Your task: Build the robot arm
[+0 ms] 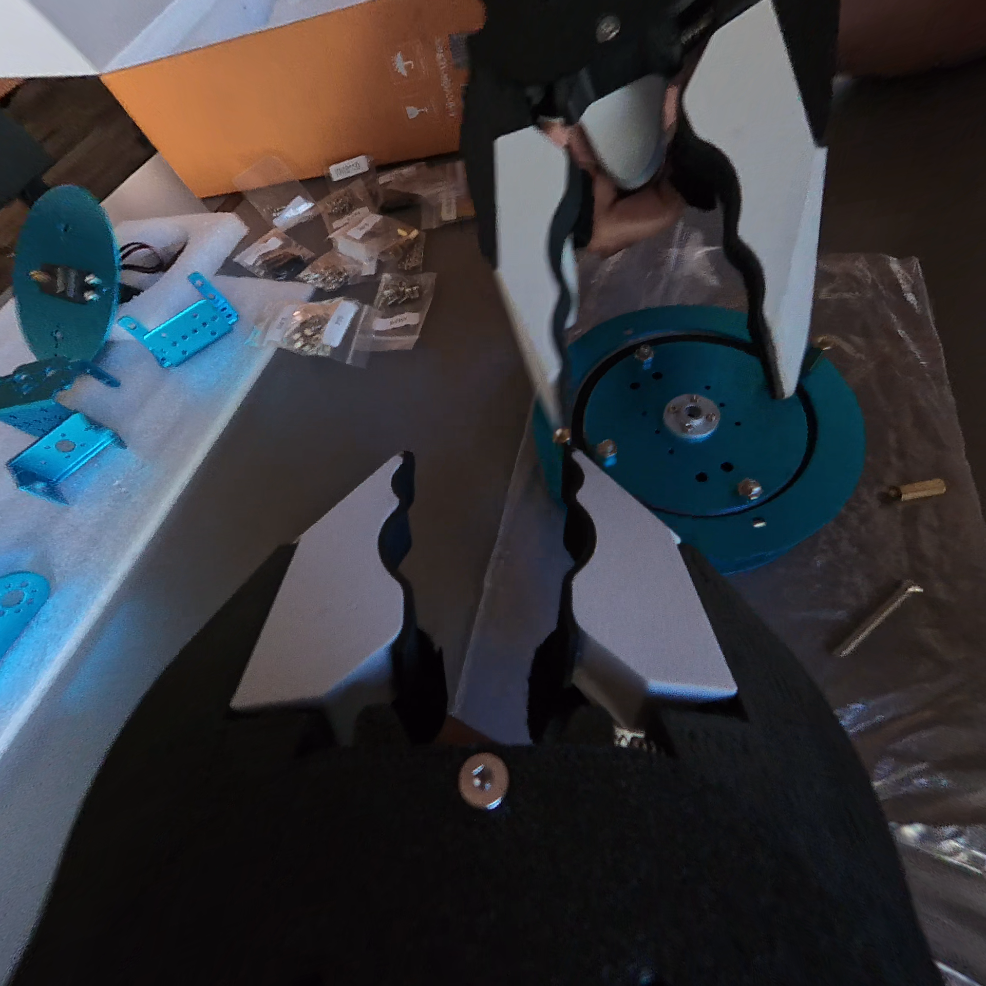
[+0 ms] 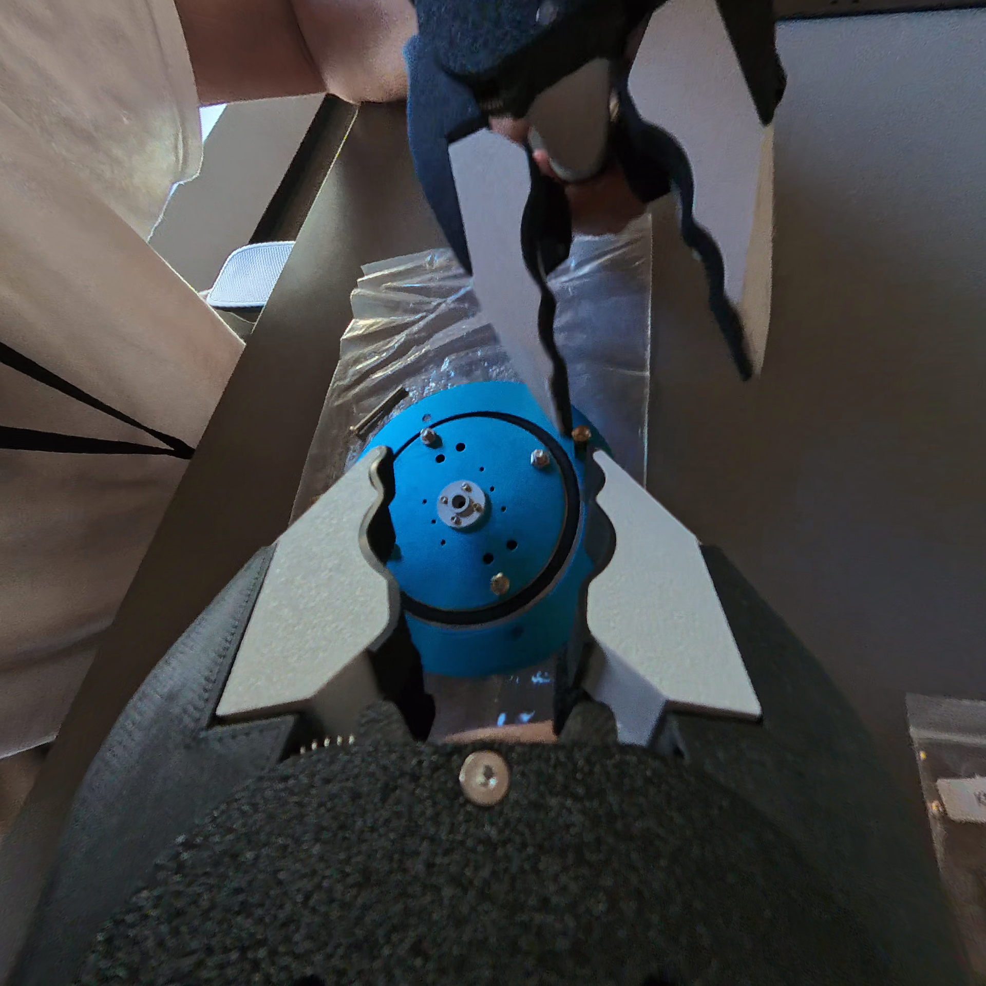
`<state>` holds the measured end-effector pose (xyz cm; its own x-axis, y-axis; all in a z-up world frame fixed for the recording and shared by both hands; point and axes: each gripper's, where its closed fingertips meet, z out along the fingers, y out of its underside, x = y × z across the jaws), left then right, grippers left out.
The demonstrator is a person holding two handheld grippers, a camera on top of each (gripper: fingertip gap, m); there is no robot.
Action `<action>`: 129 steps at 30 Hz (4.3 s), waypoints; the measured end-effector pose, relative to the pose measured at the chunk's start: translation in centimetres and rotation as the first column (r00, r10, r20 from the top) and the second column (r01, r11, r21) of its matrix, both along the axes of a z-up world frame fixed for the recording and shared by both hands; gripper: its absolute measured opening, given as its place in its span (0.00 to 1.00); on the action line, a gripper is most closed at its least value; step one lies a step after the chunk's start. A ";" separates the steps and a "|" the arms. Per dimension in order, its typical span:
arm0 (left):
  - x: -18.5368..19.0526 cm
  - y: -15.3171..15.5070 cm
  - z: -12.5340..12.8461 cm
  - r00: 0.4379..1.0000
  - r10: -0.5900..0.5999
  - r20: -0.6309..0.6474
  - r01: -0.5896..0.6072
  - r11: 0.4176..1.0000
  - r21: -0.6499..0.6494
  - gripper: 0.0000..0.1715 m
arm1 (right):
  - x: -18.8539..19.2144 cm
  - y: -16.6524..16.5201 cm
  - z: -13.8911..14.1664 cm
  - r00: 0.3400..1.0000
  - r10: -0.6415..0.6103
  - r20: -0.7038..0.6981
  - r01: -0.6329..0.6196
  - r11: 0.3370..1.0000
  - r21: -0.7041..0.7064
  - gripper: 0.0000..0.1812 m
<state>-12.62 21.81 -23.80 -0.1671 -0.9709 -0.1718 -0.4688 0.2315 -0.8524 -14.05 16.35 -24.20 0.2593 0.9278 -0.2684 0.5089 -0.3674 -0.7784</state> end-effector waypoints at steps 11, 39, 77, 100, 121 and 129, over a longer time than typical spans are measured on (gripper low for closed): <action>0.4 -0.2 -0.2 1.000 -0.011 0.000 0.011 1.000 0.001 0.33 | -0.6 0.2 -0.2 1.000 0.004 0.005 -0.004 1.000 -0.009 0.41; 0.2 1.2 0.3 0.998 0.048 0.028 -0.049 0.998 0.043 0.30 | 0.7 -0.4 0.3 1.000 -0.010 -0.020 0.010 0.999 -0.033 0.37; -3.5 -10.8 -0.4 0.977 -0.190 -0.097 0.213 0.850 0.481 0.21 | 4.6 -6.6 -0.9 0.930 -0.353 -0.101 0.236 0.785 -0.573 0.18; -1.6 -9.7 -2.5 0.980 -0.060 -0.192 0.199 0.414 0.888 0.09 | 4.7 -5.2 -1.5 0.852 -0.507 -0.130 0.257 0.622 -0.739 0.03; -1.4 -8.5 0.8 0.994 -0.109 0.025 0.073 0.799 0.597 0.07 | 5.9 -4.2 2.2 0.978 -0.209 -0.017 0.203 0.926 0.319 0.44; -1.0 -7.9 1.8 0.992 -0.117 0.047 0.081 0.876 0.475 0.07 | 2.9 -1.8 0.3 0.931 -0.280 0.233 0.036 0.709 0.705 0.31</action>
